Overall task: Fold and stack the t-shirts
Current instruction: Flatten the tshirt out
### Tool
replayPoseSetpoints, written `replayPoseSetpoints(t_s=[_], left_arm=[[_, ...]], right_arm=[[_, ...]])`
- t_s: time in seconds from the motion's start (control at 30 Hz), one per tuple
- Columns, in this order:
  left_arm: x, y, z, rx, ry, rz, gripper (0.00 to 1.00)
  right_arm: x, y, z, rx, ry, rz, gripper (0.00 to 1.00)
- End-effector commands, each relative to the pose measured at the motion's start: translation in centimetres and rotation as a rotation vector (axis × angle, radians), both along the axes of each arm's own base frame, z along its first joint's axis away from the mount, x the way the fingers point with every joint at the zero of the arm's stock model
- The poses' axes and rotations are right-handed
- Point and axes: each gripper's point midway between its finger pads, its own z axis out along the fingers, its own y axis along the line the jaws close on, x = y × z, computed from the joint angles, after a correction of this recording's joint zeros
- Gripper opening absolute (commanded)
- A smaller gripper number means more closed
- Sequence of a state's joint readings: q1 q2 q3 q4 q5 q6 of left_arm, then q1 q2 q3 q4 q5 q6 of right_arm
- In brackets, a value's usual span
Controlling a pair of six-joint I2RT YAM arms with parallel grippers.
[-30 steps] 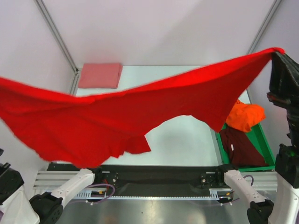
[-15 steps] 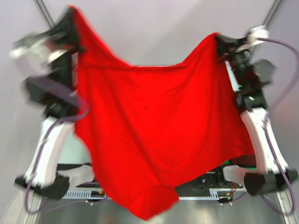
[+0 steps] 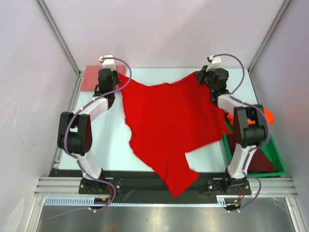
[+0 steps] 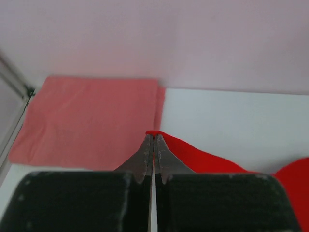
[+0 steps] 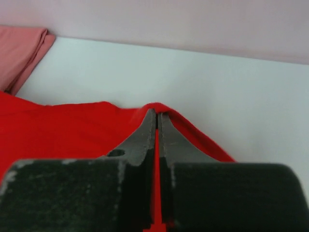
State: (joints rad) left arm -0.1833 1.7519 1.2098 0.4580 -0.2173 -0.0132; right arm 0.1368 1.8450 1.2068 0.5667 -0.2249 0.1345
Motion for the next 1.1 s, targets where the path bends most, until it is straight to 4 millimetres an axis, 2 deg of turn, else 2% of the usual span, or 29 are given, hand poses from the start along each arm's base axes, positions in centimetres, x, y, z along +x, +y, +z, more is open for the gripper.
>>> replayPoseSetpoints(t_s=[0.0, 0.03, 0.07, 0.1, 0.13, 0.2, 0.23, 0.27, 0.3, 0.33, 0.37, 0.4, 0.43, 0.47, 0.5, 0.57, 0.63, 0.73, 0.77, 0.8, 0.83, 0.9, 1.0, 1.07], left_arm=[[0.7, 2.7, 3.9, -0.142, -0.151, 0.075, 0.0], [1.1, 3.2, 2.8, -0.123, -0.128, 0.091, 0.0], [1.4, 3.9, 2.4, -0.116, -0.116, 0.128, 0.0], [1.6, 4.7, 2.1, -0.113, -0.105, 0.152, 0.0], [2.1, 5.0, 1.9, -0.114, -0.094, 0.163, 0.0], [2.3, 5.8, 1.9, -0.124, -0.093, 0.175, 0.0], [2.5, 5.9, 1.9, -0.124, -0.093, 0.169, 0.0], [2.6, 5.9, 1.7, -0.122, -0.078, 0.168, 0.0], [2.9, 5.4, 1.9, -0.116, -0.075, 0.139, 0.0], [3.2, 5.1, 2.7, -0.113, -0.087, 0.116, 0.0], [3.5, 4.7, 2.4, -0.113, -0.08, 0.1, 0.0], [3.6, 4.5, 2.2, -0.115, -0.067, 0.085, 0.0], [4.0, 4.0, 2.9, -0.119, -0.072, 0.064, 0.0], [4.3, 3.8, 2.6, -0.119, -0.056, 0.052, 0.01], [4.4, 3.5, 2.1, -0.127, -0.022, 0.046, 0.0], [4.7, 2.6, 3.2, -0.138, -0.034, -0.002, 0.0], [4.7, 1.9, 3.6, -0.146, -0.027, -0.021, 0.0], [5.0, 1.7, 3.8, -0.152, -0.001, -0.025, 0.0], [5.1, 1.6, 4.0, -0.154, 0.0, -0.031, 0.0], [5.2, 1.5, 3.8, -0.146, 0.007, -0.037, 0.0], [5.4, 1.4, 3.6, -0.14, 0.023, -0.036, 0.0], [5.6, 1.6, 3.6, -0.136, 0.029, -0.03, 0.0], [5.1, 1.6, 4.5, -0.144, 0.016, -0.024, 0.0], [4.3, 1.6, 6.1, -0.149, -0.014, -0.023, 0.0]], right_arm=[[3.6, 1.3, 5.5, 0.028, -0.185, 0.023, 0.0], [4.6, 1.5, 3.8, 0.027, -0.154, 0.025, 0.0], [5.3, 1.7, 3.0, 0.029, -0.136, 0.029, 0.0], [6.1, 2.1, 3.8, 0.028, -0.144, 0.046, 0.0], [7.0, 2.4, 1.5, 0.027, -0.105, 0.051, 0.0], [8.0, 3.0, 0.1, 0.029, -0.065, 0.075, 0.0], [8.8, 3.3, 0.8, 0.029, -0.079, 0.083, 0.0], [9.4, 3.6, -1.0, 0.028, -0.052, 0.087, 0.0], [9.8, 3.6, -1.6, 0.027, -0.044, 0.085, 0.0], [10.4, 3.7, -0.9, 0.03, -0.063, 0.089, 0.0], [11.0, 3.9, -2.5, 0.025, -0.041, 0.092, 0.0], [11.4, 3.8, -3.3, 0.021, -0.016, 0.084, 0.0], [11.9, 3.6, -3.3, 0.014, -0.012, 0.075, 0.0], [12.5, 3.6, -2.6, 0.015, -0.026, 0.069, 0.0], [12.8, 3.3, -3.6, 0.008, -0.001, 0.063, 0.0], [13.6, 2.8, -3.0, 0.013, -0.017, 0.044, 0.0], [14.3, 2.3, -3.5, 0.017, -0.003, 0.035, 0.0], [15.9, 1.9, -2.6, 0.037, -0.019, 0.034, 0.0], [16.2, 2.0, -3.2, 0.043, -0.001, 0.041, 0.0], [16.8, 1.9, -1.1, 0.049, -0.041, 0.039, 0.0], [17.2, 1.9, -2.4, 0.047, -0.022, 0.037, 0.0], [17.6, 1.6, -2.0, 0.041, -0.033, 0.02, 0.0], [18.0, 0.9, -1.3, 0.032, -0.056, -0.008, 0.0], [18.0, 0.6, -0.6, 0.041, -0.069, -0.016, 0.0]])
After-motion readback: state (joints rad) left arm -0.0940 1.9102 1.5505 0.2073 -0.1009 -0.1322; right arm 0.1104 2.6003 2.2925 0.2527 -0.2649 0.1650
